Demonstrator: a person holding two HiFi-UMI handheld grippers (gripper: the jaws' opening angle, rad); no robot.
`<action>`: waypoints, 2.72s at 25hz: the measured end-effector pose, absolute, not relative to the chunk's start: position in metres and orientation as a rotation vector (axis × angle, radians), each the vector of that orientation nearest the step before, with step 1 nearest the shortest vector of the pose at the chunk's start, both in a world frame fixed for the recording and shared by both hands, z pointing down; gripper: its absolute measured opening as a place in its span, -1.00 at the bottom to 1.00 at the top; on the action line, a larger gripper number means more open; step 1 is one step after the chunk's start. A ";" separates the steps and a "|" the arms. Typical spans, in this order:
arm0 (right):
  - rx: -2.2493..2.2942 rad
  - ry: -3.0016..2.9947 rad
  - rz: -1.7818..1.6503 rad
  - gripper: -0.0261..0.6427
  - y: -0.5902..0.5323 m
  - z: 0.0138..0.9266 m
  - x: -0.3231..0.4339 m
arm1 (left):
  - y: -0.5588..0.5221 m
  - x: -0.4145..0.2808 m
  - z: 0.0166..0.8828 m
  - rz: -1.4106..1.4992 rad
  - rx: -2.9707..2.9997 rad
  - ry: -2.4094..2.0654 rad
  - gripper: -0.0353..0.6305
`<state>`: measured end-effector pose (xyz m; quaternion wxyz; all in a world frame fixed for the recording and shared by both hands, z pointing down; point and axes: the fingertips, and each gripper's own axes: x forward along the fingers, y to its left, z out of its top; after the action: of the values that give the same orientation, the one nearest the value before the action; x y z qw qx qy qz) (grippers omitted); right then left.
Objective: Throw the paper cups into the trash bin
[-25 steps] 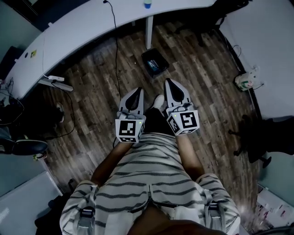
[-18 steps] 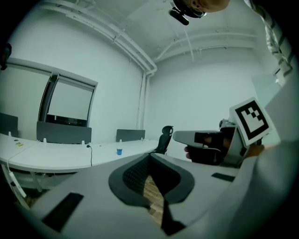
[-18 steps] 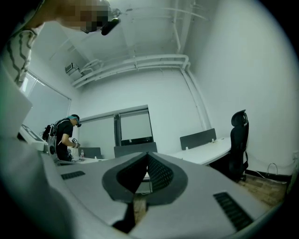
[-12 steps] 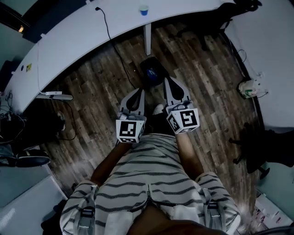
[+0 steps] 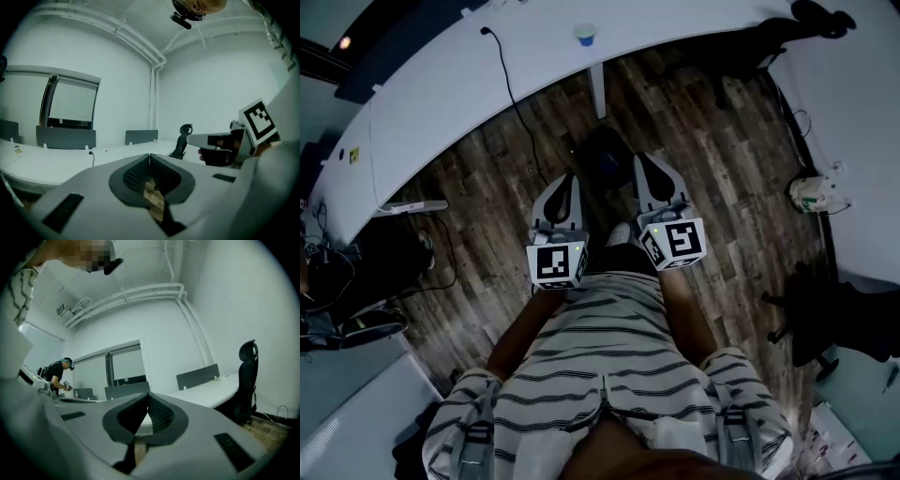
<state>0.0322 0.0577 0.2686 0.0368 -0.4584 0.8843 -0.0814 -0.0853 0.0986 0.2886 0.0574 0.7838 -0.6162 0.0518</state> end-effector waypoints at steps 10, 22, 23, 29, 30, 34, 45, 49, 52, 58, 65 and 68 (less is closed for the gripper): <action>-1.386 2.750 -0.309 -0.88 0.016 0.278 0.038 | 0.065 -0.076 0.293 0.182 2.313 -1.889 -0.82; -1.421 2.759 -0.260 -0.88 -0.022 0.270 -0.006 | 0.009 -0.109 0.288 0.156 2.344 -1.835 -0.82; -1.431 2.754 -0.258 -0.88 -0.026 0.269 -0.010 | 0.003 -0.113 0.287 0.151 2.346 -1.828 -0.82; -1.501 2.713 -0.258 -0.88 -0.054 0.271 -0.030 | -0.039 -0.130 0.288 0.144 2.401 -1.767 -0.82; -1.513 2.708 -0.256 -0.88 -0.058 0.271 -0.034 | -0.046 -0.135 0.288 0.144 2.408 -1.758 -0.82; -1.565 2.684 -0.256 -0.88 -0.075 0.272 -0.046 | -0.078 -0.149 0.291 0.144 2.429 -1.724 -0.82; -1.702 2.627 -0.302 -0.88 -0.106 0.283 -0.057 | -0.143 -0.159 0.310 0.173 2.451 -1.612 -0.82; -1.734 2.625 -0.323 -0.88 -0.112 0.289 -0.057 | -0.162 -0.154 0.311 0.134 2.466 -1.560 -0.82; -1.741 2.624 -0.324 -0.88 -0.116 0.291 -0.059 | -0.173 -0.151 0.314 0.100 2.478 -1.528 -0.82; -1.761 2.615 -0.358 -0.88 -0.114 0.301 -0.058 | -0.199 -0.146 0.334 0.143 2.462 -1.537 -0.82; -1.790 2.624 -0.404 -0.88 -0.117 0.321 -0.051 | -0.238 -0.136 0.357 0.156 2.458 -1.529 -0.82; -1.798 2.621 -0.428 -0.88 -0.121 0.326 -0.050 | -0.253 -0.135 0.365 0.160 2.458 -1.537 -0.82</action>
<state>-0.0503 -0.1211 0.3256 -0.0326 -0.5603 0.8168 -0.1335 -0.1353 -0.2533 0.3649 0.1186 0.8406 -0.5257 0.0548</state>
